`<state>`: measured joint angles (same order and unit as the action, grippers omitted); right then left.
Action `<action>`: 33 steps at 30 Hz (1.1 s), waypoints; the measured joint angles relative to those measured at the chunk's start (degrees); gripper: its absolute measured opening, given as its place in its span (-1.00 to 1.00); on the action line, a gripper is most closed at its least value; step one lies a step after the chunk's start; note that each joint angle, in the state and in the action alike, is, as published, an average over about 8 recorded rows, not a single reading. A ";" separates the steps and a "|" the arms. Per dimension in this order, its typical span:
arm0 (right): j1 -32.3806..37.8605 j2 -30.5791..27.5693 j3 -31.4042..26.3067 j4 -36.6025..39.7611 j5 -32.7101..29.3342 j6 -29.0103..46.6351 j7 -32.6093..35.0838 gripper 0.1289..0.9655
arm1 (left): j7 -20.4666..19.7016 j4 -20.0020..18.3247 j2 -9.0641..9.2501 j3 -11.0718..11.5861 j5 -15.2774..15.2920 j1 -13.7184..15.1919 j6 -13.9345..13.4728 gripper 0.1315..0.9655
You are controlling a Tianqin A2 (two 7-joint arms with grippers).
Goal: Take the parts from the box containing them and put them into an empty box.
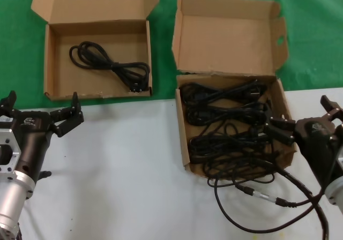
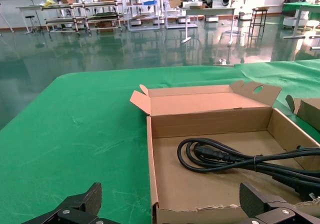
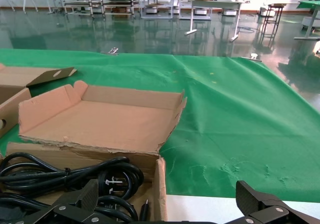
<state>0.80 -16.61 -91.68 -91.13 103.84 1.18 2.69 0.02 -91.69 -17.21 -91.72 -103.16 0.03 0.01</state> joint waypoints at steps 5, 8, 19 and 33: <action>0.00 0.00 0.00 0.00 0.00 0.00 0.00 1.00 | 0.00 0.00 0.00 0.00 0.00 0.00 0.00 1.00; 0.00 0.00 0.00 0.00 0.00 0.00 0.00 1.00 | 0.00 0.00 0.00 0.00 0.00 0.00 0.00 1.00; 0.00 0.00 0.00 0.00 0.00 0.00 0.00 1.00 | 0.00 0.00 0.00 0.00 0.00 0.00 0.00 1.00; 0.00 0.00 0.00 0.00 0.00 0.00 0.00 1.00 | 0.00 0.00 0.00 0.00 0.00 0.00 0.00 1.00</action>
<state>0.80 -16.61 -91.68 -91.13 103.84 1.18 2.69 0.02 -91.69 -17.21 -91.72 -103.16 0.03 0.01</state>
